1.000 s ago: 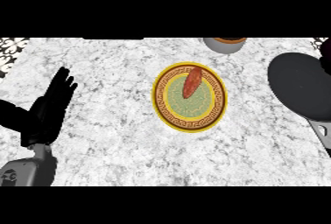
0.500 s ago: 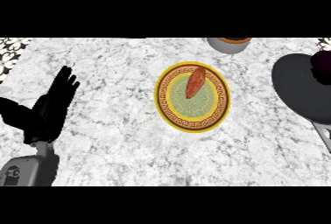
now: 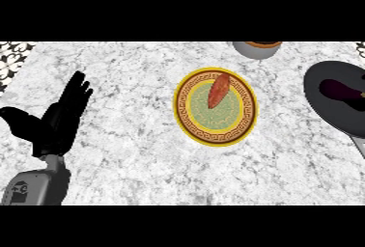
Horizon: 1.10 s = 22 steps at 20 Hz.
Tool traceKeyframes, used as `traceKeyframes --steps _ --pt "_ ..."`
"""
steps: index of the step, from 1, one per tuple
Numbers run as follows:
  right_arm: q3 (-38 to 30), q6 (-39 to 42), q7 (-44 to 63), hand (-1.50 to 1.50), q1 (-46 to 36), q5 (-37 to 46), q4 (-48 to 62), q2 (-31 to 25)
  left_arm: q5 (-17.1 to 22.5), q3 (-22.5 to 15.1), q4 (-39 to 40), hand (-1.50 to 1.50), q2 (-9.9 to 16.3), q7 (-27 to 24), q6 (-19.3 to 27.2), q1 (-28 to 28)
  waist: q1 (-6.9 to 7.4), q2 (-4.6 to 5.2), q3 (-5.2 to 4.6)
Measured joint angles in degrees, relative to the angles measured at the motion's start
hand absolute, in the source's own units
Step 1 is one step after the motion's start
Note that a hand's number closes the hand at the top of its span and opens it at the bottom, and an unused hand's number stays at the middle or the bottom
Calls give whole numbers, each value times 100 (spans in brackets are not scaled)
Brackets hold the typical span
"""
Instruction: Pick the eggplant from the plate and place it in the pan
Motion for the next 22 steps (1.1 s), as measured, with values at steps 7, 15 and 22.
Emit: traceKeyframes --steps 7,15,22 --pt "-469 149 -739 -150 -30 -548 454 -206 18 9 21 0 -9 85 -9 -63 -17 -8 7" --pt "-1629 967 -1705 -150 218 -1891 580 -620 45 115 -37 0 47 104 -5 63 -158 -59 4" --pt "-2340 2600 -2425 -150 898 -2808 778 -1312 50 207 61 0 68 -57 -32 155 -259 -82 -3"
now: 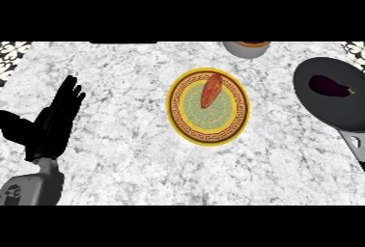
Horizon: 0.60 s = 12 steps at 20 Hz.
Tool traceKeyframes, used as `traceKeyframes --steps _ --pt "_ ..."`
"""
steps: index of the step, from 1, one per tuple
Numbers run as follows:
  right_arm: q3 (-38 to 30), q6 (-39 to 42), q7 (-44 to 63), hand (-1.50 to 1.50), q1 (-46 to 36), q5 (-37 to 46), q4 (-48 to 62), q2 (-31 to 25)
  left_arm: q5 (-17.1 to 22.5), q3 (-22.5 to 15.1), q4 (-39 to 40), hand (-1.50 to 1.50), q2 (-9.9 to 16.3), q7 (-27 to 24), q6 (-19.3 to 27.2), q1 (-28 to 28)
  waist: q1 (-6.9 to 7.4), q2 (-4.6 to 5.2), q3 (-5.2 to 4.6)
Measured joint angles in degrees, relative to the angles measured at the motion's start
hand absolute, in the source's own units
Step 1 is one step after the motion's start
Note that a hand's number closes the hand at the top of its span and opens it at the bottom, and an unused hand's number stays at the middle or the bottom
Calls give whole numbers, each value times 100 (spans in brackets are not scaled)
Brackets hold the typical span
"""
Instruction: Pick the eggplant from the plate and place it in the pan
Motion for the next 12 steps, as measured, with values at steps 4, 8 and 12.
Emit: traceKeyframes --steps 4,8,12 --pt "-162 908 -442 -150 577 -325 57 -251 -12 27 -87 0 24 121 44 -31 -8 -12 -3" --pt "-169 1237 -657 -150 1028 -553 -11 -368 -17 -20 -161 0 -22 151 22 50 16 -13 -2" --pt "-63 1186 -753 -150 1311 -717 -127 -333 -7 -3 -98 0 -36 28 -51 104 28 -14 -4"
